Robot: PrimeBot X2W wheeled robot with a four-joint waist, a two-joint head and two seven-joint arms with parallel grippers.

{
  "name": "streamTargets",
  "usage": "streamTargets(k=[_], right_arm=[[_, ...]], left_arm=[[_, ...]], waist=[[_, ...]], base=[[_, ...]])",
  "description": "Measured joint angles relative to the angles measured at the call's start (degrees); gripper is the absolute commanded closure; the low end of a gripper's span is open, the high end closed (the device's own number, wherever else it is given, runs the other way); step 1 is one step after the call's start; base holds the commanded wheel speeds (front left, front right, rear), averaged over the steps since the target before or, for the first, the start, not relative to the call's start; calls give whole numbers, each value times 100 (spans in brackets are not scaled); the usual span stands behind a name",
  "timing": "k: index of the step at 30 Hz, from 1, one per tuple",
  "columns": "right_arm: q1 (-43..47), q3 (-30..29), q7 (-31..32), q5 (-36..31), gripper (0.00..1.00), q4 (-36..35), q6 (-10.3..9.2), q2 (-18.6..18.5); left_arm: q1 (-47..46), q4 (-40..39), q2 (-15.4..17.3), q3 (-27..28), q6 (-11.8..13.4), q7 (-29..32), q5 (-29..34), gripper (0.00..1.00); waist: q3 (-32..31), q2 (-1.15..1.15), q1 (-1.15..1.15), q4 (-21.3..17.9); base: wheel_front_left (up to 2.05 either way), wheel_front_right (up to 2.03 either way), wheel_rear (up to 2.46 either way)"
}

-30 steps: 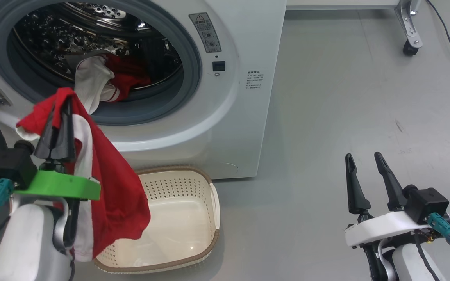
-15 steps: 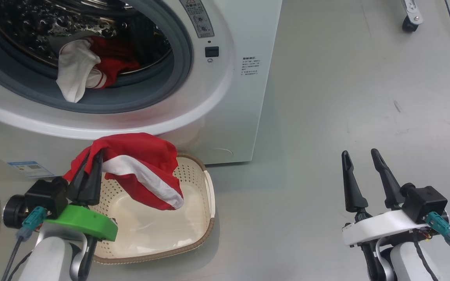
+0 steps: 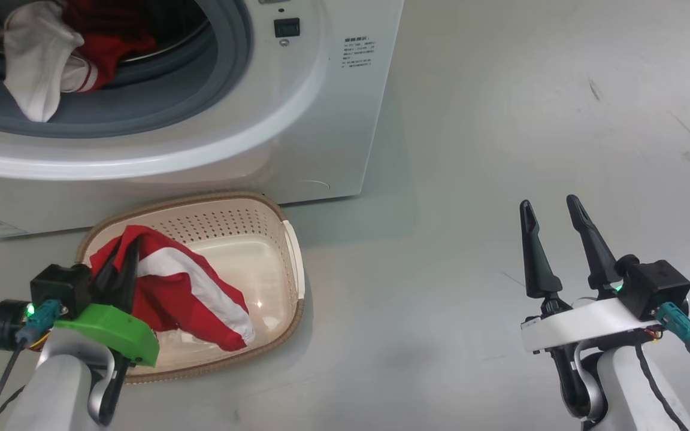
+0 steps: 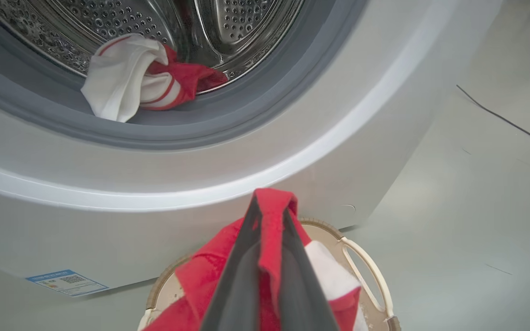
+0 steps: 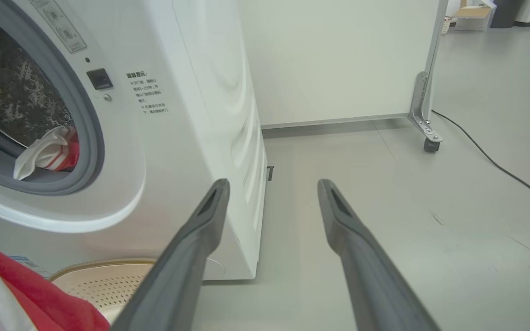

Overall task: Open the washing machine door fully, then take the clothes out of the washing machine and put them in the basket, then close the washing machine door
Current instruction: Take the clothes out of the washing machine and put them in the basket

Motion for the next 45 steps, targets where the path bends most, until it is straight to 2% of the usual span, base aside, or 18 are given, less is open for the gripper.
streamTargets(k=[15,20,33,34,35,45], right_arm=[[-388,36,0,9,0,-131,2,22],[-500,64,0,27,0,-133,2,45],[-583,-25,0,67,0,-124,2,82],[-610,-29,0,67,0,-124,2,83],[-637,-32,0,67,0,-124,2,83],[-669,-94,0,66,0,-40,2,87]], left_arm=[[-801,755,158,-40,-5,200,9,100],[-888,1173,219,147,-5,223,-47,100],[-1187,1890,187,132,-5,162,-52,100],[-1210,1958,158,130,-5,162,-55,78],[-1226,2036,127,125,-5,164,-82,0],[-1358,2577,-26,13,-5,122,-137,0]], waist=[[952,0,0,-487],[1211,0,0,-648],[1482,0,0,-843],[1483,0,0,-837],[1482,0,0,-831],[1335,0,0,-696]], base=[[0,0,0],[0,0,0],[0,0,0],[0,0,0],[0,0,0],[0,0,0]])
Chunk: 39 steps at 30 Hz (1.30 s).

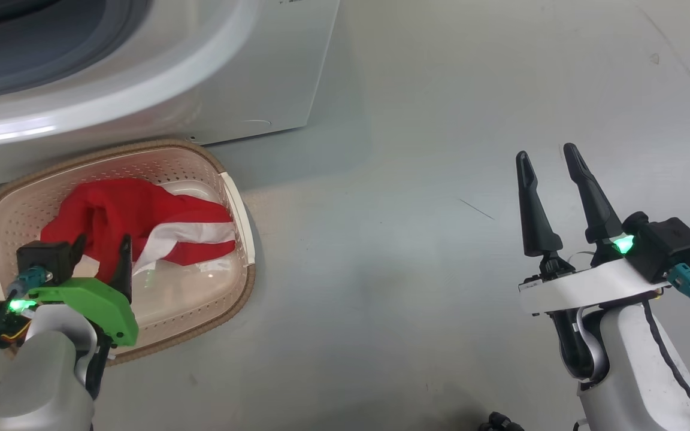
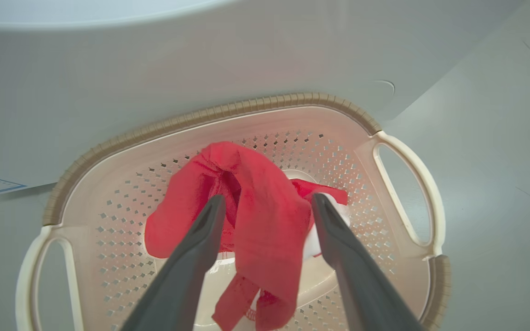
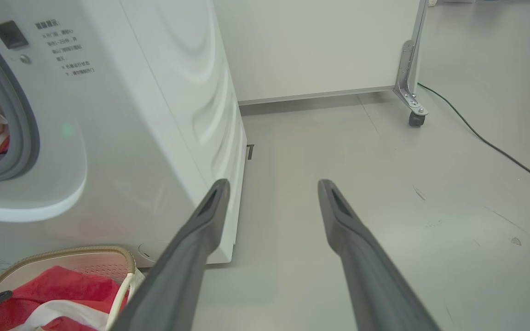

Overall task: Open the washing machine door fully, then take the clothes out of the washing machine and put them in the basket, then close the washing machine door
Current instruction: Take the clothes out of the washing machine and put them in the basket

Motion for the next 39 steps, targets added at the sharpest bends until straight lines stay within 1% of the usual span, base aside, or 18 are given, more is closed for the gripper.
streamTargets(k=[9,16,20,24,27,34,39], right_arm=[[-2,-90,0,-11,0,107,0,1],[1,-192,0,-26,0,205,0,1],[23,-272,0,-81,0,267,1,-18],[51,-324,0,-116,0,322,1,-76],[125,-354,0,-116,0,364,1,-82],[361,-413,0,-116,0,452,1,-84],[537,-416,0,-116,0,481,1,-82]], left_arm=[[-21,190,-138,-101,0,-143,1,0],[-40,34,-377,-349,0,-238,5,0],[-49,-43,-385,-381,0,-244,7,0],[-49,-224,-405,-406,0,-244,7,0],[-48,-534,-422,-345,0,-245,5,0],[-7,-959,-448,-215,0,-245,5,0],[255,-1239,-486,-180,0,-246,5,0]], waist=[[-333,0,0,129],[-707,0,0,306],[-947,0,0,450],[-1212,0,0,607],[-1423,0,0,727],[-1860,0,0,971],[-2210,0,0,1169]], base=[[0,0,0],[0,0,0],[0,0,0],[0,0,0],[0,0,0],[0,0,0],[0,0,0]])
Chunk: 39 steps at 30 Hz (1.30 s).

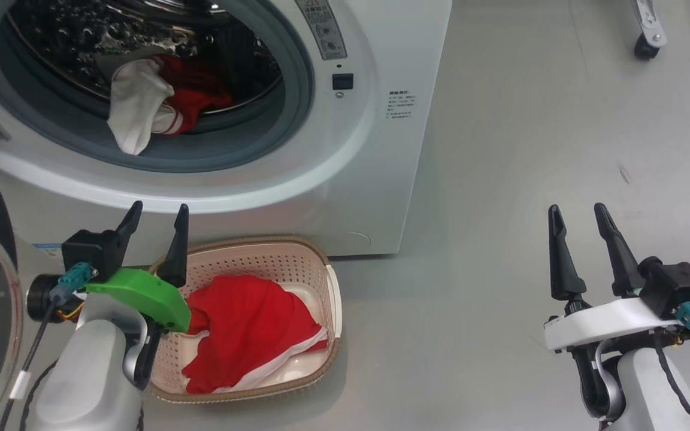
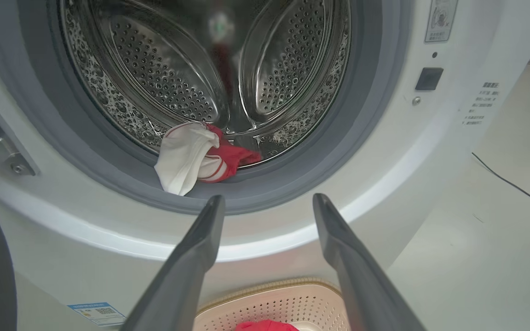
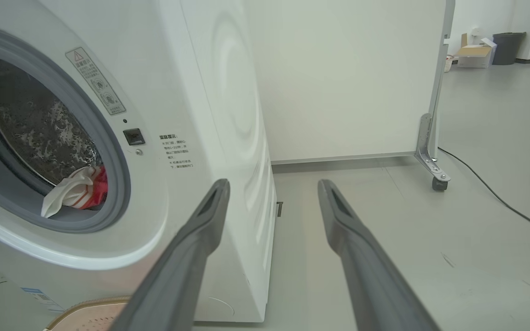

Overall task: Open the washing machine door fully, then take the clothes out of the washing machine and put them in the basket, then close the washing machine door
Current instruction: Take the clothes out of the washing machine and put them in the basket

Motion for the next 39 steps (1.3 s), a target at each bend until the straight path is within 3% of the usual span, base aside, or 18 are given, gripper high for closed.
streamTargets(k=[17,39], right_arm=[[491,-36,0,1,0,5,0,13],[785,110,0,10,0,-18,0,33]], left_arm=[[1043,-923,-34,271,0,-15,99,0],[1839,-1597,-80,481,0,-15,158,0]], waist=[[-822,0,0,518],[-1109,0,0,455]], base=[[0,0,0],[0,0,0]])
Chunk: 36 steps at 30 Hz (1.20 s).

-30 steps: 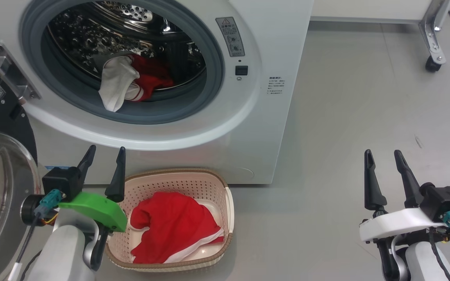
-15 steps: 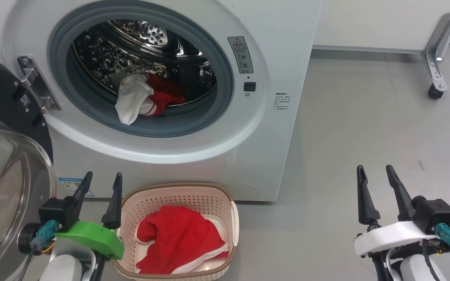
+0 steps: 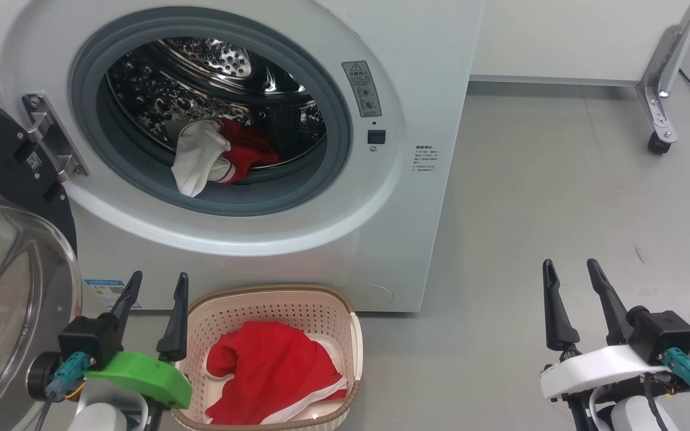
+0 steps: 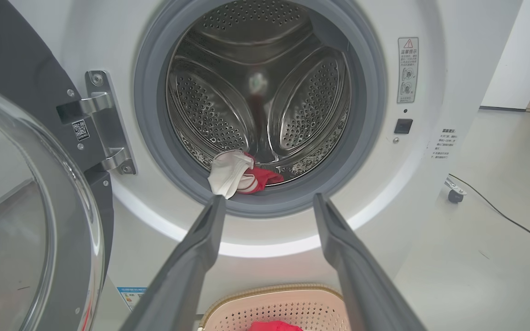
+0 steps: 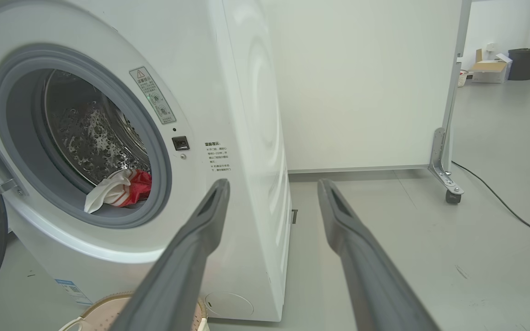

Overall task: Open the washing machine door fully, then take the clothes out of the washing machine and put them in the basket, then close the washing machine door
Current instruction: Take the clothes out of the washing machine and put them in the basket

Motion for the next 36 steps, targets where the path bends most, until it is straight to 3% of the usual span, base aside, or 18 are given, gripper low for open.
streamTargets(k=[36], right_arm=[[0,82,0,-170,0,-116,0,-40]], left_arm=[[238,-381,-57,62,0,0,145,0]], waist=[[136,0,0,-64]], base=[[0,0,0]])
